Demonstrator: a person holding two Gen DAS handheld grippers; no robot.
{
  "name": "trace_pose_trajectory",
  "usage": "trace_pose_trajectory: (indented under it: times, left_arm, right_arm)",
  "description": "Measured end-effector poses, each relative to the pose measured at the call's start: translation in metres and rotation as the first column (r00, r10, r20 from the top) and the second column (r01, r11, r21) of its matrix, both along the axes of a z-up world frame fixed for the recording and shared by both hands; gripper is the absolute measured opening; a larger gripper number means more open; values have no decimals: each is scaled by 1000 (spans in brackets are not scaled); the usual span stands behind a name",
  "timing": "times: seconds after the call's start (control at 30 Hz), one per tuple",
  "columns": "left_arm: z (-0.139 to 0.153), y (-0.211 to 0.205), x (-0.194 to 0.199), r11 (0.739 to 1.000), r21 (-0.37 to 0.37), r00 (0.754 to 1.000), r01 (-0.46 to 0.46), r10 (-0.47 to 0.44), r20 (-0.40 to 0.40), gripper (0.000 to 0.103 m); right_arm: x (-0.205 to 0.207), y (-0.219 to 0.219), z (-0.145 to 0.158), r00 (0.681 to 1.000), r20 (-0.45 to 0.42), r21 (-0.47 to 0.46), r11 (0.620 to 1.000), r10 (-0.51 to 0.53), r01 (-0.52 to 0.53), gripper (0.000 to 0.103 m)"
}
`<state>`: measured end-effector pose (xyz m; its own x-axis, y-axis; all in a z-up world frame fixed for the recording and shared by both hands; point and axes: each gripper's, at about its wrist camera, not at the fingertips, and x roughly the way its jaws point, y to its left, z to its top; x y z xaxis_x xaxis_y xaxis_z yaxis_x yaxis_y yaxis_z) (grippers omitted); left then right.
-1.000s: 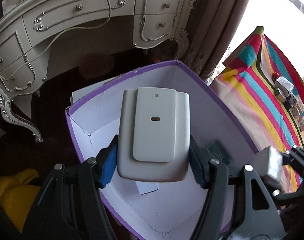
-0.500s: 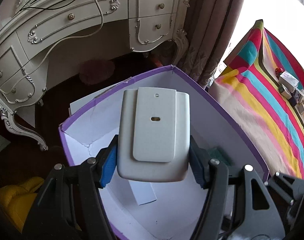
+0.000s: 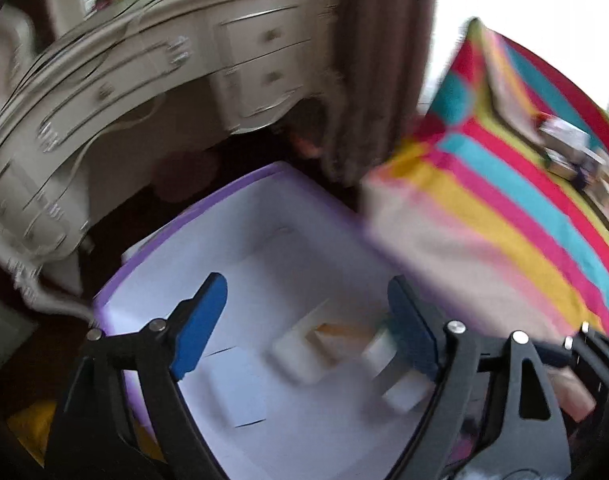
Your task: Organize rigid objects
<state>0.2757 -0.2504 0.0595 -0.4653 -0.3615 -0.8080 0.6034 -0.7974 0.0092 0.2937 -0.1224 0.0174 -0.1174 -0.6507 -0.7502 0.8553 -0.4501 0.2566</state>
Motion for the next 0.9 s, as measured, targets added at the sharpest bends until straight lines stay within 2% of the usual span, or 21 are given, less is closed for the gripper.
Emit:
trace_pose_trajectory:
  times: [0.07, 0.13, 0.2, 0.27, 0.4, 0.47, 0.53, 0.57, 0.67, 0.77, 0.9]
  left_arm:
    - [1, 24, -28, 995, -2, 994, 104, -104, -12, 90]
    - [-3, 44, -54, 979, 32, 980, 200, -199, -15, 91]
    - [-12, 69, -87, 950, 78, 953, 302, -302, -9, 91]
    - [-20, 94, -121, 926, 94, 931, 365, -366, -10, 91]
    - [-30, 135, -170, 886, 142, 896, 441, -443, -19, 91]
    - [-37, 157, -193, 868, 164, 881, 468, -473, -7, 91]
    - [-43, 178, -209, 844, 179, 858, 506, -514, -3, 91]
    - [-44, 188, -215, 837, 170, 849, 520, -528, 6, 91]
    - [-44, 208, -233, 822, 108, 826, 559, -563, 14, 91]
    - [-45, 203, -253, 821, 17, 820, 570, -571, 45, 91]
    - [-50, 179, -280, 802, -15, 801, 598, -596, 59, 91]
  right_arm:
    - [-24, 32, 5, 995, -23, -6, 995, -100, 100, 68]
    - [-48, 69, 6, 979, -22, -15, 979, -205, 205, 68]
    - [-69, 105, 7, 953, -24, -12, 953, -302, 302, 68]
    - [-89, 142, 5, 921, -28, 0, 921, -388, 389, 68]
    - [-134, 228, 3, 811, -46, 32, 811, -583, 584, 68]
    - [-162, 266, -2, 740, -75, 57, 738, -669, 673, 68]
    - [-186, 293, -8, 685, -96, 95, 679, -722, 728, 68]
    - [-202, 310, -13, 650, -102, 114, 640, -753, 760, 68]
    - [-237, 344, -19, 578, -94, 116, 568, -810, 815, 68]
    - [-267, 359, -26, 535, -86, 126, 524, -840, 842, 69]
    - [-308, 357, -29, 499, -108, 124, 487, -860, 865, 76]
